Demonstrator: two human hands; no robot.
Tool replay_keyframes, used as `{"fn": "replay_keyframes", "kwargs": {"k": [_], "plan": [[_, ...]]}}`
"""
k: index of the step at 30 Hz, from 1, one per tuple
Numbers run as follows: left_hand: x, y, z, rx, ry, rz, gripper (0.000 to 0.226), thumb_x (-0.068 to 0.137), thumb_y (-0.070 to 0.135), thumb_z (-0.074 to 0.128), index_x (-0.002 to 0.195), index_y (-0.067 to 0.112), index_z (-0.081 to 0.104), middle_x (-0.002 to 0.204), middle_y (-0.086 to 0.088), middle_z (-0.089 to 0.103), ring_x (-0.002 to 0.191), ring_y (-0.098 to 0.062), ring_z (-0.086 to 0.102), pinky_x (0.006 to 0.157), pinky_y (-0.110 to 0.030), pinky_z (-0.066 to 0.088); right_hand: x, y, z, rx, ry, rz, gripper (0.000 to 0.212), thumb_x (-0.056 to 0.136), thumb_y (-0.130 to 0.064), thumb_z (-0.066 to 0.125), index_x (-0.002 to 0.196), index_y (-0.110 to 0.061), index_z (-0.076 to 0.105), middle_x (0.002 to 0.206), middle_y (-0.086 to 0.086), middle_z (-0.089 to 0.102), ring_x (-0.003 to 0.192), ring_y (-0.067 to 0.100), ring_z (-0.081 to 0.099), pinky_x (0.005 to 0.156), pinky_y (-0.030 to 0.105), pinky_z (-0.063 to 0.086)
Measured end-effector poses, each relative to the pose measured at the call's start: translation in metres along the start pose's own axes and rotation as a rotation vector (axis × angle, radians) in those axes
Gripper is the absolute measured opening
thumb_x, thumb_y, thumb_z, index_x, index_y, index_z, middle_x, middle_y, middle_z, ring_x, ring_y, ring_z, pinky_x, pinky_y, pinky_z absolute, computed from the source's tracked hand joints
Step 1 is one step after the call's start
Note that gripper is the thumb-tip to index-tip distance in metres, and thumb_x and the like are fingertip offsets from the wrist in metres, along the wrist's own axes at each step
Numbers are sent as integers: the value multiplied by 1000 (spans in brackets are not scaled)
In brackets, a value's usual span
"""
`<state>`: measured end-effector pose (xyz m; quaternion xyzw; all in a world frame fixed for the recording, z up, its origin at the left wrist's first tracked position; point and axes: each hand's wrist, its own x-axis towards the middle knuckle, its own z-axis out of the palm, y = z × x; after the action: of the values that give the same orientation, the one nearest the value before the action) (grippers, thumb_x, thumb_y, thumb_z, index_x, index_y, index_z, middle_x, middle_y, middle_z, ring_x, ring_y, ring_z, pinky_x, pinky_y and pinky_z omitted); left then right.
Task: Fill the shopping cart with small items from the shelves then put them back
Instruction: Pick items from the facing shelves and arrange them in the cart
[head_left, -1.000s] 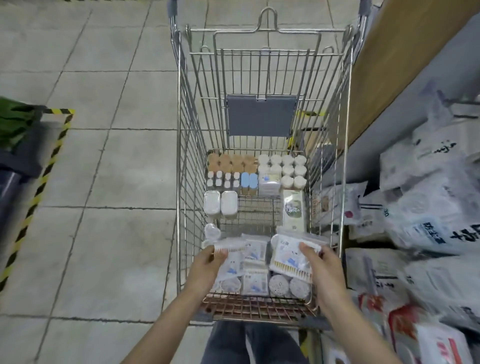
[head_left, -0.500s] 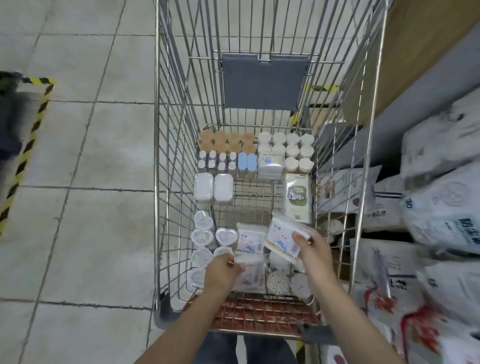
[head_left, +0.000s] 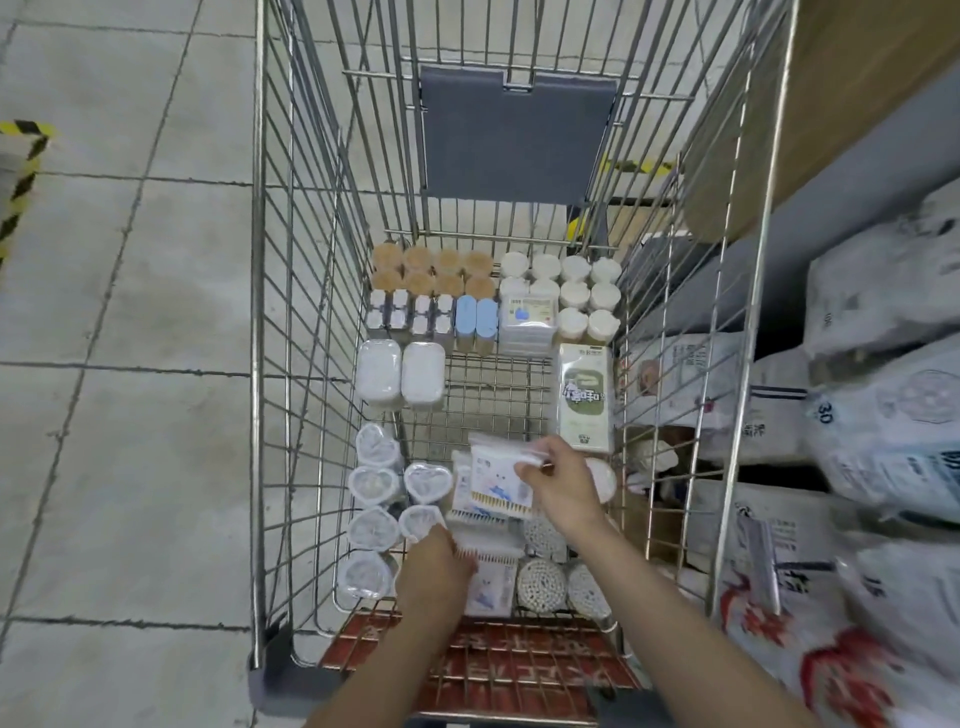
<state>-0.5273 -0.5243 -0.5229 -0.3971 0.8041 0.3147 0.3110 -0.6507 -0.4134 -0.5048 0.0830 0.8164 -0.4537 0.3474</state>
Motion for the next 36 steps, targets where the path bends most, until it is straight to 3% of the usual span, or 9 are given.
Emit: {"fn": "replay_keyframes", "kwargs": {"k": [3,7,10,16,22,28,30,33,36], "plan": [[-3,-2,5,82,15,37,19,85,30,64,97,17,56,97,0,64,93,-19,61,72,-29,45,12,6,9,-154,-74,-11,17,87,-8,65,92,-19,53,86,-6,59,82,15,59,74,31,48],[-2,-8,6,103,13,46,15,86,22,59,100,16,57,97,0,63,90,-18,60,72,-30,47,22,13,15,-336,-99,11,22,82,-6,66,92,-22,54,97,2,63,89,21,63,82,38,52],[-2,-12,7,150,11,65,13,88,23,57,98,16,56,100,-1,62,92,-19,60,73,-30,47,25,15,18,-582,-95,-100,28,83,-7,63,111,-12,60,109,8,61,100,25,59,82,32,48],[-1,-13,8,174,-3,25,16,89,26,56,102,17,58,103,1,62,93,-17,60,73,-29,48,26,25,27,-992,-103,-290,50,88,-19,58,136,-15,45,137,5,43,129,24,35,107,39,28],[-2,-15,6,132,-36,7,20,87,24,57,106,17,60,95,3,61,87,-16,57,72,-26,46,25,38,28,-1048,-111,-315,60,91,-23,55,145,-15,32,147,4,37,139,21,25,117,43,15],[-7,-20,-11,-52,-112,32,34,87,20,56,121,17,62,112,-2,67,99,-18,61,77,-24,45,5,39,25,-972,-79,-358,59,91,-19,54,145,-14,33,157,6,22,147,24,11,120,44,4],[-11,-23,-22,-94,-148,73,32,89,21,58,120,15,63,112,-2,67,99,-16,61,82,-25,47,-9,37,20,-945,-96,-344,52,93,-18,51,143,-14,38,157,5,22,146,22,13,121,43,5],[-20,-27,-42,-188,-220,122,22,91,16,59,111,14,65,100,1,67,86,-10,61,74,-21,48,-39,34,12,-895,-107,-329,45,95,-19,47,140,-16,44,149,4,36,141,21,25,120,42,9],[-35,-28,-68,-180,-248,178,15,91,14,59,102,20,67,100,2,68,85,-10,61,76,-23,48,-79,24,0,-802,-100,-295,38,95,-18,48,132,-19,51,136,0,49,130,17,39,116,35,22]]}}
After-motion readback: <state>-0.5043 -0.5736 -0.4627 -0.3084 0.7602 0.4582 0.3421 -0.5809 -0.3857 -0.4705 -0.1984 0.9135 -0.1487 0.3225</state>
